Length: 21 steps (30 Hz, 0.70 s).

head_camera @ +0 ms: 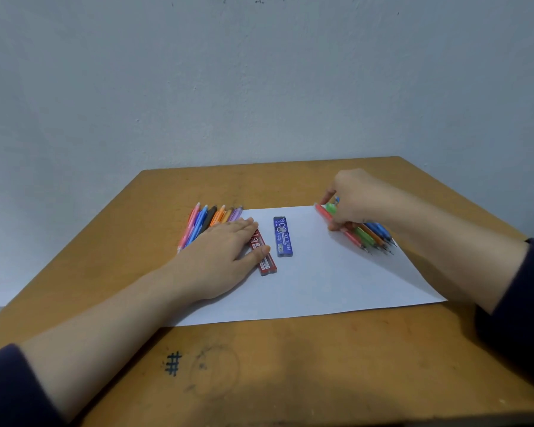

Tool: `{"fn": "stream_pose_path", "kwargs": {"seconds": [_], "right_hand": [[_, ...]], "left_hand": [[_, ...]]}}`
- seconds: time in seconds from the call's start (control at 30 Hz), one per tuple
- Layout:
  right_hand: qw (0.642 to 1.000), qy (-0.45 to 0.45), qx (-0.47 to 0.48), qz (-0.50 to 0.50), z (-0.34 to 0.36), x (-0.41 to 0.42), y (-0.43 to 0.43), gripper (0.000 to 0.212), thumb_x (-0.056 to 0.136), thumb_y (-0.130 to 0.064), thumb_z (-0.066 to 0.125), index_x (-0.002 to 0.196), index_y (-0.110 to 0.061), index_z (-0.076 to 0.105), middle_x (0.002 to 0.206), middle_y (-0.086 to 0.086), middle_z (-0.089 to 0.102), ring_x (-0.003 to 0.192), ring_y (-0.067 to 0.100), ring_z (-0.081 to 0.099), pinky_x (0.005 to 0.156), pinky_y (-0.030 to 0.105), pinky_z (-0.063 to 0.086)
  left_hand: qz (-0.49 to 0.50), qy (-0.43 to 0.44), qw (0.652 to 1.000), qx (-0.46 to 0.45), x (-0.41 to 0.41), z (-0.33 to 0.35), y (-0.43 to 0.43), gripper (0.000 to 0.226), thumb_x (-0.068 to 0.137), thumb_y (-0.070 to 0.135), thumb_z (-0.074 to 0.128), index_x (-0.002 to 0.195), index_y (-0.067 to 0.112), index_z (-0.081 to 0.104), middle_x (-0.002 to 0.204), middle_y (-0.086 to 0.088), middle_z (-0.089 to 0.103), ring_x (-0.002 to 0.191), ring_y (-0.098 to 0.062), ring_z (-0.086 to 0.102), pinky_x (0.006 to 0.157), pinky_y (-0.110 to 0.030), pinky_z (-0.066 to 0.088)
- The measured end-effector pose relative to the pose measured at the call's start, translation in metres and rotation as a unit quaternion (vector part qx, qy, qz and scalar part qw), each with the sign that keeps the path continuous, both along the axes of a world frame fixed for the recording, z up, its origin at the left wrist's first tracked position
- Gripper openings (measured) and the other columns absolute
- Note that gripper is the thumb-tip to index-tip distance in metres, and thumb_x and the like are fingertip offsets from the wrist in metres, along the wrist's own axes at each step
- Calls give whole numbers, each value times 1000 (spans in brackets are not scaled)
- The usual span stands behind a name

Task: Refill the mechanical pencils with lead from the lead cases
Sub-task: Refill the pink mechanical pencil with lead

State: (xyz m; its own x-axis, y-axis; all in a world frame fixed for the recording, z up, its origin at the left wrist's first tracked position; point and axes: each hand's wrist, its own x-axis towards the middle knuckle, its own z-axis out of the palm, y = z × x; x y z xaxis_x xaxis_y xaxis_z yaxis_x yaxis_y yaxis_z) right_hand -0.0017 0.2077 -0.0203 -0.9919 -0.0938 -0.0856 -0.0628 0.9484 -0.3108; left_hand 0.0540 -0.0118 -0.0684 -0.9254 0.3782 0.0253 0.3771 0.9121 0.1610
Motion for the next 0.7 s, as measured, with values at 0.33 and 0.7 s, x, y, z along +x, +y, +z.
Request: {"fn": "stream_pose_path", "kwargs": {"seconds": [0.33, 0.7], "right_hand": [[983, 136, 119, -13, -18, -8, 1, 28, 79, -2, 61, 105, -10, 68, 105, 12, 66, 90, 30, 63, 77, 35, 55], [978, 174, -48, 103, -47, 11, -38, 42, 96, -13, 43, 138, -14, 46, 140, 8, 46, 130, 21, 39, 102, 27, 27]], "left_hand": [[-1, 12, 1000, 0, 2, 2, 0, 64, 97, 53, 29, 152, 22, 18, 159, 8, 17, 145, -7, 14, 116, -25, 11], [136, 185, 972, 54, -11, 4, -20, 28, 92, 37, 55, 105, 19, 72, 88, 2, 62, 85, -18, 52, 63, -32, 42]]}}
